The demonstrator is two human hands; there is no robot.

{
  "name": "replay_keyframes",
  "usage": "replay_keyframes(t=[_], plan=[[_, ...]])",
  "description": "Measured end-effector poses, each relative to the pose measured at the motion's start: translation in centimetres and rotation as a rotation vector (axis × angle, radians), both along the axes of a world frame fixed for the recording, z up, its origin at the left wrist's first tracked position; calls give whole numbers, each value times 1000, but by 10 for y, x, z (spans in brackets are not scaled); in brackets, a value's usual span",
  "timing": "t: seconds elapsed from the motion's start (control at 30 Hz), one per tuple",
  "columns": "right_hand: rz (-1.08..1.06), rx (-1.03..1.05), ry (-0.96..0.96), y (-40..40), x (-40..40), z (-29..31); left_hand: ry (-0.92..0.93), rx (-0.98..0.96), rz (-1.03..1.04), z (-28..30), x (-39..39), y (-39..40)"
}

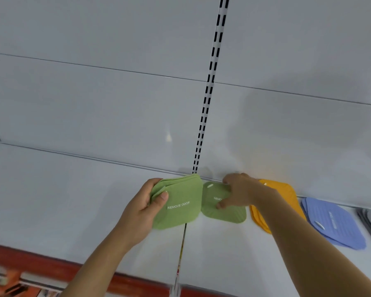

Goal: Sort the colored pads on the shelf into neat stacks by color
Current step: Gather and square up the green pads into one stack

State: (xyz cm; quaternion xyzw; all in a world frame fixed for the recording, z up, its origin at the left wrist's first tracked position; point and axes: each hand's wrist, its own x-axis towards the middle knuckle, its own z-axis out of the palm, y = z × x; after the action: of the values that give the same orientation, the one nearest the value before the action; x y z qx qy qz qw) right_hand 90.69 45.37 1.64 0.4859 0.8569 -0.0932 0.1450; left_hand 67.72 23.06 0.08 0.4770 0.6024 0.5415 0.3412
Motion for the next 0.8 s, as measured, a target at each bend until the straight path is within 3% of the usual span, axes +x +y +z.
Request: replay_keyframes(t=[0.3,0.7,0.8], plan=[[-30,-83,23,3,-5,5,48,-9,18,6,-3,0],[-28,20,67,7,6,-4,54,-21,31,8,-3,3],[-18,73,185,1,12,-11,44,-24,53,6,-4,5]])
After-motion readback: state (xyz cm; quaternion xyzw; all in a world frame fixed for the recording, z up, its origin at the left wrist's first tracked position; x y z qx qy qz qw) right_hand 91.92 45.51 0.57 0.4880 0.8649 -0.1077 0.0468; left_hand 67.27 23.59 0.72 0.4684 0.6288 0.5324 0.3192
